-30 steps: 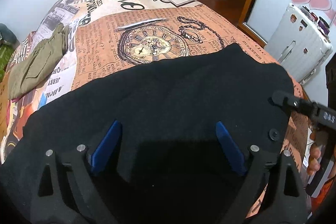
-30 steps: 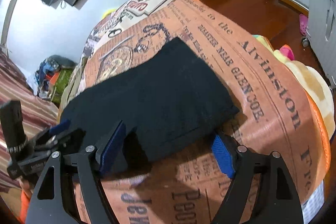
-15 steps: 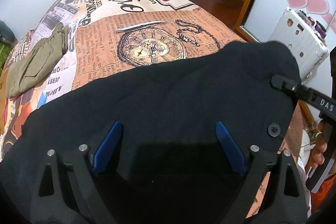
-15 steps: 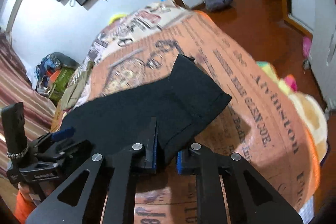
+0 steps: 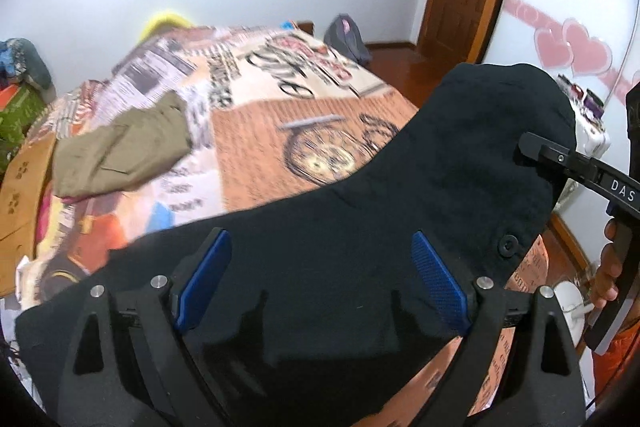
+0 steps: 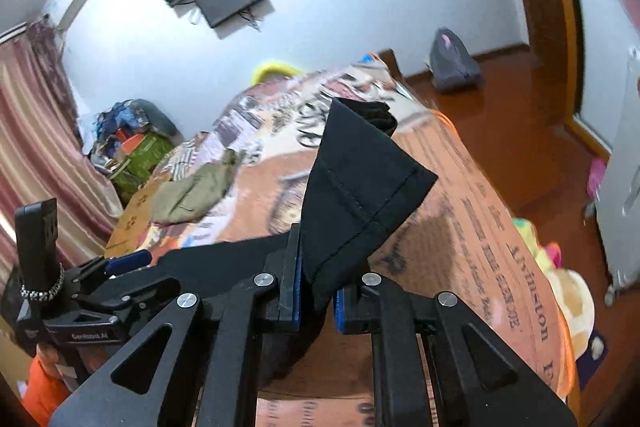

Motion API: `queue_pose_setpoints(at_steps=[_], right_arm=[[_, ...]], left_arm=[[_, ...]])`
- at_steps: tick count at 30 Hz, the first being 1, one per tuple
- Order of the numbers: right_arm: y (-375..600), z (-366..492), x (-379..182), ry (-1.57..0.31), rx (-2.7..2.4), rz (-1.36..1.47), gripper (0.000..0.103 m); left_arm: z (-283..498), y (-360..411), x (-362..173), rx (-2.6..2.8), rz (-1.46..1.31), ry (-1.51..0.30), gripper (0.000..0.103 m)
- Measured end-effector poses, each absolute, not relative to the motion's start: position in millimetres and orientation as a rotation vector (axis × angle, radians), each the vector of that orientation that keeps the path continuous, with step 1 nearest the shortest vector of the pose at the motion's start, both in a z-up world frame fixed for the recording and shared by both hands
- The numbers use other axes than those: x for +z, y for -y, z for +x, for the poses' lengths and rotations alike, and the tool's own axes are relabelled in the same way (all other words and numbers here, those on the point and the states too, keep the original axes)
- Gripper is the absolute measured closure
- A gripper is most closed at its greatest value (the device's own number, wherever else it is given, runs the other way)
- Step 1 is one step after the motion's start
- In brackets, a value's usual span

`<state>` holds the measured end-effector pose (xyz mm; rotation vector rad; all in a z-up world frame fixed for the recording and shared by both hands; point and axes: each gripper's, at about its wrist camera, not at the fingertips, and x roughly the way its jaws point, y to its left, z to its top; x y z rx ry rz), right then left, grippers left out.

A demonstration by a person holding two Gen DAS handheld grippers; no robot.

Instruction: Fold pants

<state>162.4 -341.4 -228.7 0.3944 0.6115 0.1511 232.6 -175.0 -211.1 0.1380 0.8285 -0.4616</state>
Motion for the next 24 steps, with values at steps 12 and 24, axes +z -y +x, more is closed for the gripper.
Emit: queue_pose_setpoints(at_steps=[12, 24], right_arm=[[243, 180, -204, -0.591, 0.286, 0.223, 0.092], [140, 186, -280, -0.840, 0.489, 0.012, 0.092]], left_arm=[[199, 72, -188, -0.395, 0.054, -0.752, 0.010], [191, 13, -218, -0.288, -0.016, -0.811, 0.010]])
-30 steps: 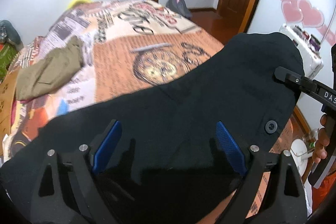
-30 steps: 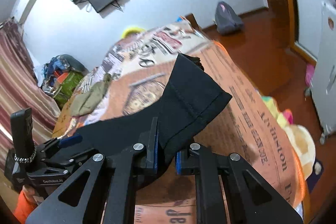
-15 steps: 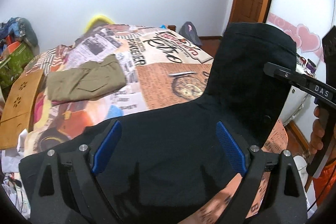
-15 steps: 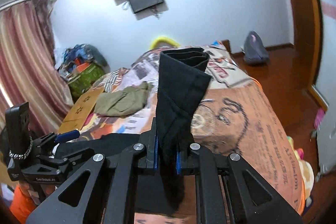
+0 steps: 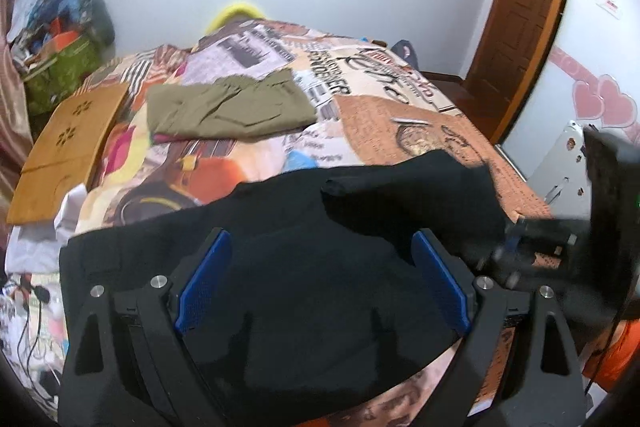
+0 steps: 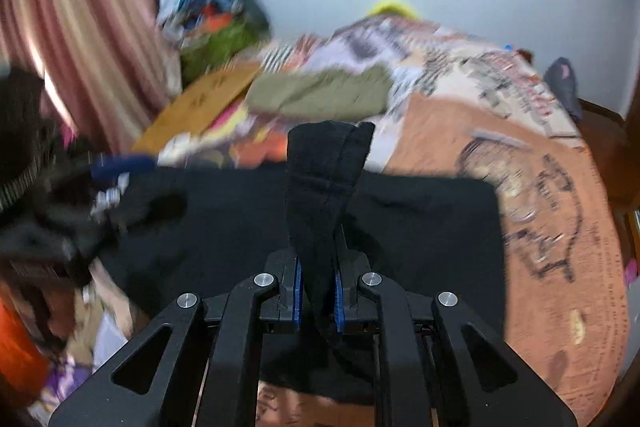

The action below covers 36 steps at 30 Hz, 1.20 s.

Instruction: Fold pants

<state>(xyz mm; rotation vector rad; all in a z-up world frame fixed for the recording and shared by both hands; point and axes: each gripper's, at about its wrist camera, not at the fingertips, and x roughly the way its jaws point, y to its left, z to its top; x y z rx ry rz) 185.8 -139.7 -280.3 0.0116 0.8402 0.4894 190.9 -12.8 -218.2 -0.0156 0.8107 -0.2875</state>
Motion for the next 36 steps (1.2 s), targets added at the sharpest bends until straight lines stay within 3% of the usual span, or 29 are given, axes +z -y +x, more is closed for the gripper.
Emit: queue_pose_setpoints(at_steps=[7, 8, 11, 12, 22, 29, 36], right_arm=[[138, 184, -297, -0.907, 0.512, -0.006, 0.084], [140, 185, -296, -0.922, 0.523, 0.004, 0.080], [140, 179, -293, -0.943, 0.553, 0.034, 0.050], [139, 176, -291, -0.939, 0.552, 0.031, 0.047], [179, 170, -264, -0.844, 0.436, -0.012, 0.047], [205, 186, -297, -0.923, 0.315, -0.020, 0.047], [198, 173, -309, -0.936, 0.327, -0.082, 0.047]], left_arm=[[194, 5, -233, -0.259, -0.040, -0.847, 0.010], [195, 5, -233, -0.258, -0.041, -0.848, 0.010], [194, 8, -230, -0.260, -0.041, -0.842, 0.010], [194, 8, -228, -0.262, -0.042, -0.838, 0.010], [204, 47, -242, -0.324, -0.007, -0.889, 0.010], [203, 68, -286, -0.303, 0.087, -0.985, 0.010], [193, 44, -305, -0.334, -0.040, -1.038, 0.009]])
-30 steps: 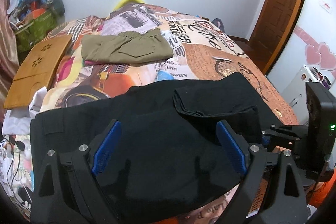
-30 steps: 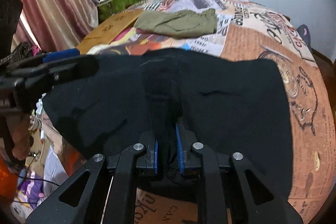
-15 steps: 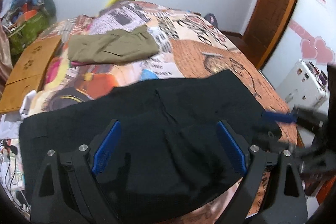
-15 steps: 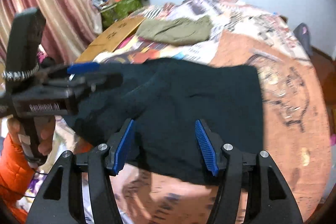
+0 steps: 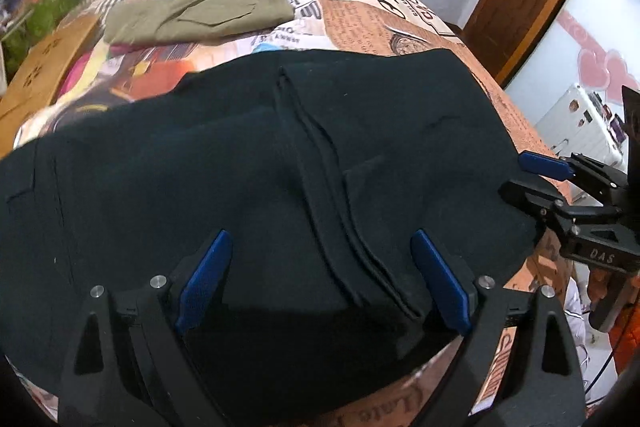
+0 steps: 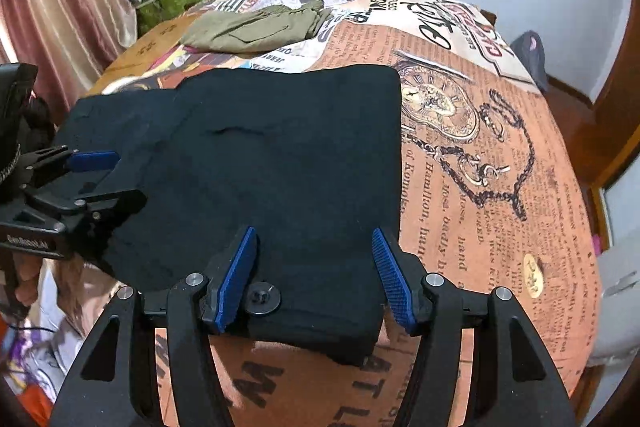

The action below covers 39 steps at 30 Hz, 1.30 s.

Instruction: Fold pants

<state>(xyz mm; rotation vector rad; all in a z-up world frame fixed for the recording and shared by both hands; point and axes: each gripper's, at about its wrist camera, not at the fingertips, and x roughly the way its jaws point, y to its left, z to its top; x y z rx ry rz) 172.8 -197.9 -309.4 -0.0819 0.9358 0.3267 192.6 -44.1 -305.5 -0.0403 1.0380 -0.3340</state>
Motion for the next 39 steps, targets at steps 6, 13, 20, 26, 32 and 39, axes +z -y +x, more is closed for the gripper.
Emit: queue_pose_setpoints(at_steps=[6, 13, 20, 26, 32, 39], right_arm=[[205, 173, -306, -0.948, 0.337, -0.069, 0.047], [205, 170, -279, -0.890, 0.342, -0.084, 0.047], [185, 170, -251, -0.791, 0.388, -0.084, 0.045], [153, 177, -256, -0.787, 0.446, -0.080, 0.045], [122, 185, -285, -0.859, 0.472, -0.121, 0.045], [115, 185, -308, -0.900, 0.452, -0.156, 0.044]], left_arm=[[182, 39, -298, -0.308, -0.055, -1.009, 0.009], [163, -12, -265, -0.187, -0.146, -0.930, 0.010], [127, -93, -241, 0.005, -0.271, -0.850, 0.010], [100, -142, -259, 0.106, -0.398, -0.883, 0.010], [76, -157, -287, 0.099, -0.515, -0.929, 0.010], [77, -157, -321, 0.016, -0.658, -0.972, 0.010]])
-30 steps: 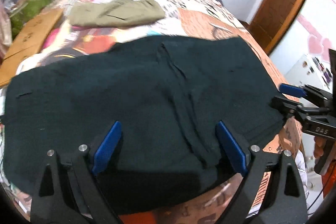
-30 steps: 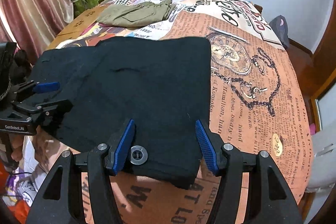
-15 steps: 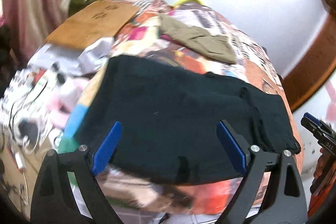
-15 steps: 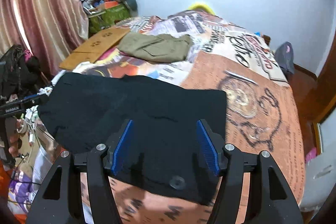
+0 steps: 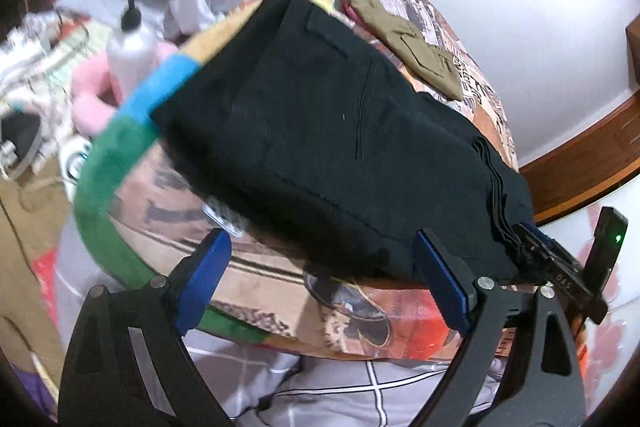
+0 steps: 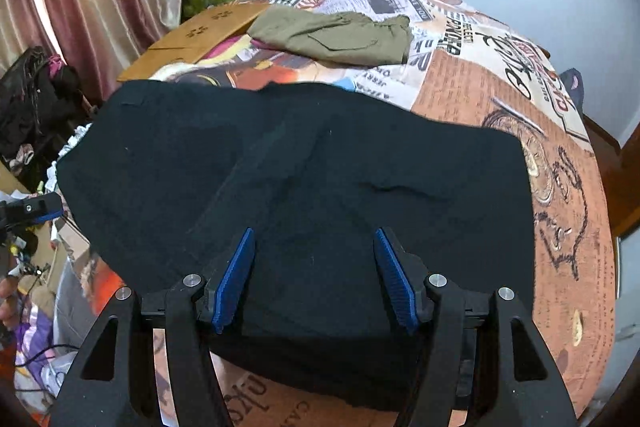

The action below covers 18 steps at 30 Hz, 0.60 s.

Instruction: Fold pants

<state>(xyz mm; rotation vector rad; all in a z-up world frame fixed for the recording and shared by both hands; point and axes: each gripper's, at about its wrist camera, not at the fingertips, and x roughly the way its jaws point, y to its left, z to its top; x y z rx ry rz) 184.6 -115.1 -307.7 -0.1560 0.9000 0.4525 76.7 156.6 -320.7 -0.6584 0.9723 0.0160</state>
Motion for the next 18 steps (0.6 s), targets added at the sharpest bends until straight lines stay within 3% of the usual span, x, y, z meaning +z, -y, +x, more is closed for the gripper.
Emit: queue_pose_setpoints(at_steps=[13, 16, 18], right_arm=[[116, 183, -310, -0.897, 0.454, -0.159, 0.043], [115, 184, -310, -0.898, 0.456, -0.160, 0.042], [115, 184, -310, -0.899, 0.458, -0.158, 0.042]], left_arm=[[114, -163, -335, -0.003, -0.720, -0.944, 0.011], [120, -161, -332, 0.044, -0.671, -0.944, 0.024], [123, -157, -329, 0.097, -0.618, -0.944, 0.043]])
